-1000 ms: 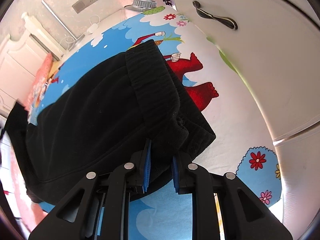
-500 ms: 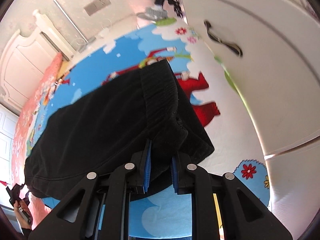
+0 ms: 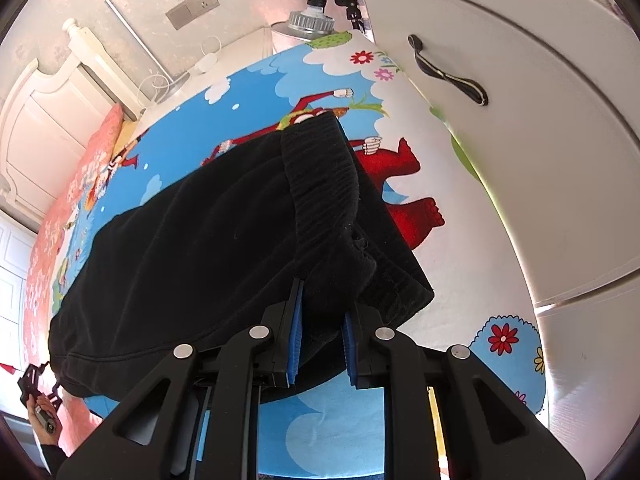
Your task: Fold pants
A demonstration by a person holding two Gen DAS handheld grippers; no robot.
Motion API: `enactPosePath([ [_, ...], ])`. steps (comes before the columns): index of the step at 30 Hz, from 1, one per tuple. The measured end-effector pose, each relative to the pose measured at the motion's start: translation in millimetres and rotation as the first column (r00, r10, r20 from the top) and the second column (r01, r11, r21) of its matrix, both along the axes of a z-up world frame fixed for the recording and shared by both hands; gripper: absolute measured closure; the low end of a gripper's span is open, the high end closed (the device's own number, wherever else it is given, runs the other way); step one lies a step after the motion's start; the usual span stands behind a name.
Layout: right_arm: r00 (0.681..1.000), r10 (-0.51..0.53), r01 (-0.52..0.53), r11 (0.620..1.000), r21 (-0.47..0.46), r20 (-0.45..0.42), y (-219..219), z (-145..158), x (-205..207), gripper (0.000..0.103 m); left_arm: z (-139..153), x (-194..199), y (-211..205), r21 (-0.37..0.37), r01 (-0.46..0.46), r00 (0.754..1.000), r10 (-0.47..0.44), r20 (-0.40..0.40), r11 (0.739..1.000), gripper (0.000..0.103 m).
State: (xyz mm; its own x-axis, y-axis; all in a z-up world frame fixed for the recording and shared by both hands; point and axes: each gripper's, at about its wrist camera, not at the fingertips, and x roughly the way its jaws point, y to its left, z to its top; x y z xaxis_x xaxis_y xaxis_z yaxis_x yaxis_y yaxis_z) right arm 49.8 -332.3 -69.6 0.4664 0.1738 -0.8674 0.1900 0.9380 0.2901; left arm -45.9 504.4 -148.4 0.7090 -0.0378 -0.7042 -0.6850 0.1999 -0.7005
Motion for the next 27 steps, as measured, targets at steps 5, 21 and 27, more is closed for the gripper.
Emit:
enactPosePath([
  [5,1.000,0.019,-0.019,1.000,-0.011,-0.003,1,-3,11,0.085,26,33,5,0.096,0.129,0.988,-0.120,-0.093,0.987,0.092],
  [21,1.000,0.019,-0.020,0.998,-0.062,-0.017,-15,-5,16,0.087,29,-23,-12,0.119,0.109,0.988,-0.094,-0.126,0.987,0.094],
  [27,0.996,0.006,-0.004,1.000,-0.028,0.090,-15,34,7,0.087,122,-3,-27,0.318,0.167,0.985,-0.171,-0.018,0.933,0.094],
])
